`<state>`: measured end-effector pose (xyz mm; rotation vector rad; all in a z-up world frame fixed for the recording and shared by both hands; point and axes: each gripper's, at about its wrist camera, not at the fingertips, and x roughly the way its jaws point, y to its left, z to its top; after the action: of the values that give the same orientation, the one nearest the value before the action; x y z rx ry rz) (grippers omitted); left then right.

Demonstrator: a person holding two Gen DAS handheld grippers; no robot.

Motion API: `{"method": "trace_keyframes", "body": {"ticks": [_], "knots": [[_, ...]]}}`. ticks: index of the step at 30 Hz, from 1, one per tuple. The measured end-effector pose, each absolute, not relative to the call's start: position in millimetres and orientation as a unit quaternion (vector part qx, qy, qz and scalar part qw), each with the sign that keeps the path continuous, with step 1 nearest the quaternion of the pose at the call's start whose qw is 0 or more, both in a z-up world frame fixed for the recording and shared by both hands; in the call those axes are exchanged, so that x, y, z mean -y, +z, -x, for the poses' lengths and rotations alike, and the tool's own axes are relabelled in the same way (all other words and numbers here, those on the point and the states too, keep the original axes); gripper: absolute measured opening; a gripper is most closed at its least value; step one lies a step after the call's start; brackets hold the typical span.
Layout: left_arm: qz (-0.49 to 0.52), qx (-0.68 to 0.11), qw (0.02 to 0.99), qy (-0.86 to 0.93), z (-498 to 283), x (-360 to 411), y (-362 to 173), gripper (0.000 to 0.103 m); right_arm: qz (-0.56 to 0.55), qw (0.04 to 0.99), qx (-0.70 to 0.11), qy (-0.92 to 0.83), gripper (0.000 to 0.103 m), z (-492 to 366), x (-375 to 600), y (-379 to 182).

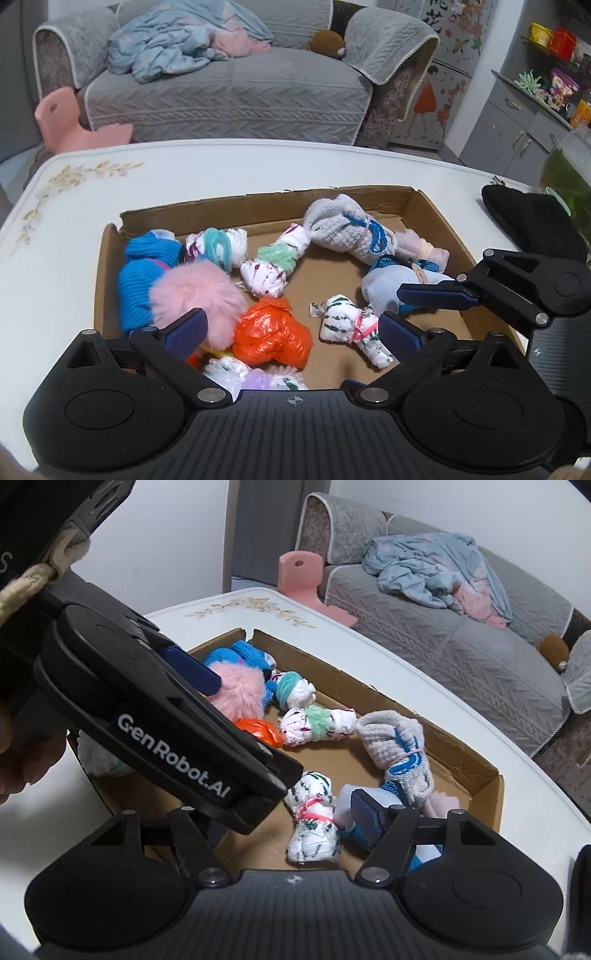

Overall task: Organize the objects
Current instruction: 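Carry both bundles into the tray, lower them and open both tools, then lift both open tools away from the tray toward the remaining bundles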

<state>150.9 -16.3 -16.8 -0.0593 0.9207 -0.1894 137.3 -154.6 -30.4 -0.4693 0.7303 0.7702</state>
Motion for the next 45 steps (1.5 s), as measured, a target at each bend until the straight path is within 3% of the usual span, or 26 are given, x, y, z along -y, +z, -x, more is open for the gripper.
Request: {"method": "trace_keyframes", "body": {"ticks": [20,45], "knots": [[0.075,-0.449,0.890,-0.036,-133,8,5,0.102,0.183,0.844,-0.382,0.327,0.080,-138,153,-21],[-0.037,-0.419,0.903,-0.083,-52,15,13,0.102,0.174,0.858,-0.388,0.289,0.086,-117,190,-8]]}}
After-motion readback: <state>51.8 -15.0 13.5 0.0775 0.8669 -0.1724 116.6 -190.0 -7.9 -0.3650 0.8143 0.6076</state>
